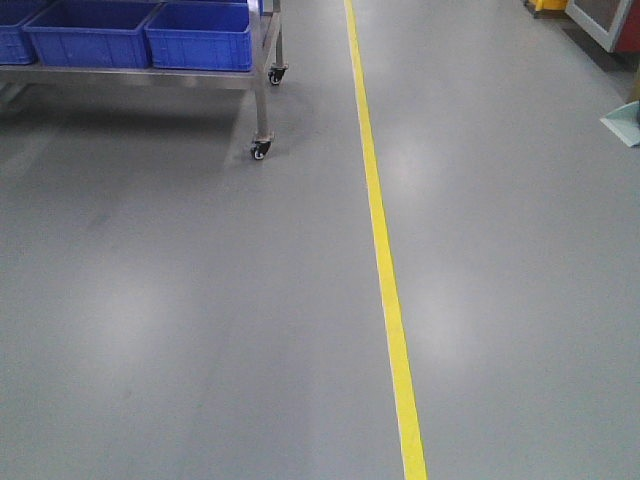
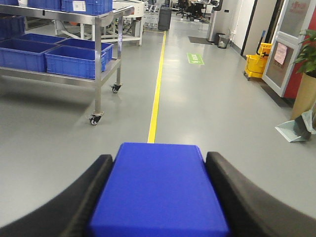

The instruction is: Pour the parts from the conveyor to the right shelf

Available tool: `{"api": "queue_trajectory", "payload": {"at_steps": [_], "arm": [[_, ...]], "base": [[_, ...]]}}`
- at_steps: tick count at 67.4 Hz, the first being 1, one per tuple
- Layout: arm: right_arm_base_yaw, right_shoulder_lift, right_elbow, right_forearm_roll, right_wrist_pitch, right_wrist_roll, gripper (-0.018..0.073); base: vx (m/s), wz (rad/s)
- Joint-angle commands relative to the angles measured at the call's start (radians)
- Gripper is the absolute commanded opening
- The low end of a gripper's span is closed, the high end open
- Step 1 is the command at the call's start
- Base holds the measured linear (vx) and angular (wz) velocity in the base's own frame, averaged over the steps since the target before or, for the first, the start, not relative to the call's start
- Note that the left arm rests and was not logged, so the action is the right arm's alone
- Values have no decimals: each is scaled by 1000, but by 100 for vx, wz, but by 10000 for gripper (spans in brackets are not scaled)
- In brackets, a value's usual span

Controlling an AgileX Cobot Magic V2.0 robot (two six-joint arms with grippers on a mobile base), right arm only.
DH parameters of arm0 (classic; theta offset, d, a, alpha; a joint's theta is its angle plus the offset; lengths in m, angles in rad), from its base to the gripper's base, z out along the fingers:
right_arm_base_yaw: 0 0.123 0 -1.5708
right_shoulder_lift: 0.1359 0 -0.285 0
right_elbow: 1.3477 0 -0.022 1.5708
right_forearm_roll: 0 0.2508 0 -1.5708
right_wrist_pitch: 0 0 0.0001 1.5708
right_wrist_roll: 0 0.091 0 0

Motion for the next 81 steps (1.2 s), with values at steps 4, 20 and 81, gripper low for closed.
{"api": "queue_trajectory", "payload": {"at_steps": [4,20,81], "arm": [[3,18,-28,3,-79,1,-6],[3,18,-28,3,-79,1,-6],[3,18,-28,2,-79,1,-6]], "base": [[73,-1],[71,2],[65,52]]}}
